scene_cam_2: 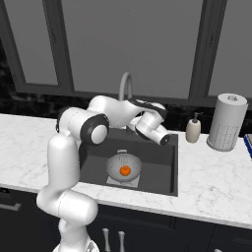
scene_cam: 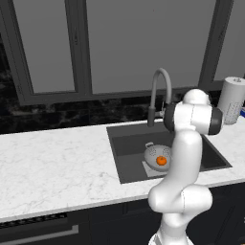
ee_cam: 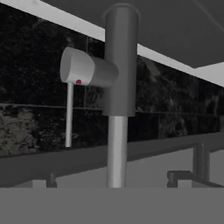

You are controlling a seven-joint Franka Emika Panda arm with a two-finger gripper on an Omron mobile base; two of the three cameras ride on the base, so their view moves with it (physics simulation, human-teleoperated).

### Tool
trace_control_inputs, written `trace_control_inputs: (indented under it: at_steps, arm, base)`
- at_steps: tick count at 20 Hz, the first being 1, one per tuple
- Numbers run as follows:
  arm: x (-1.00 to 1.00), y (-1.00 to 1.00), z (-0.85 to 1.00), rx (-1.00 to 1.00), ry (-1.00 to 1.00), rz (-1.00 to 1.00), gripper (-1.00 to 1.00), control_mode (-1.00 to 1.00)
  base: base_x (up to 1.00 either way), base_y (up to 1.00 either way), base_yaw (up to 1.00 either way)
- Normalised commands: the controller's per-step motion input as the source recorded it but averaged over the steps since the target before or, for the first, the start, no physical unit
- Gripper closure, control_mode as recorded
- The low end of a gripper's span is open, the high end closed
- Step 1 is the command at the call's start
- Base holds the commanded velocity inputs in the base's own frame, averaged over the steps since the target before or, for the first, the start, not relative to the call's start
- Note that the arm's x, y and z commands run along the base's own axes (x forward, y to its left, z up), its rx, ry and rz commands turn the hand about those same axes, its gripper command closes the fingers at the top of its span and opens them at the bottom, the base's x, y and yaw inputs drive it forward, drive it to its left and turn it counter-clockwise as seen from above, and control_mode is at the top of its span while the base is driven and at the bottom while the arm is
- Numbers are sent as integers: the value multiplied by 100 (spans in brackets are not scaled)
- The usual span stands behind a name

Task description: Put the colander in the sink, put the orange in the colander, and turn on the sink faucet and pour water over the colander.

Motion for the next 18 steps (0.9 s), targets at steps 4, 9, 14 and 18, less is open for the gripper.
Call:
trace_control_inputs:
  at_steps: [4, 9, 14, 18]
  arm:
    - [48, 0, -26, 0, 0, 0, -100, -100]
    - [57, 0, -2, 3, 0, 0, -100, -100]
    - [54, -3, -2, 4, 0, 0, -100, -100]
    - [41, -14, -14, 4, 0, 0, -100, -100]
  base:
    - [0, 0, 0]
    - [0, 0, 0]
    - [0, 0, 0]
    - [0, 0, 0]
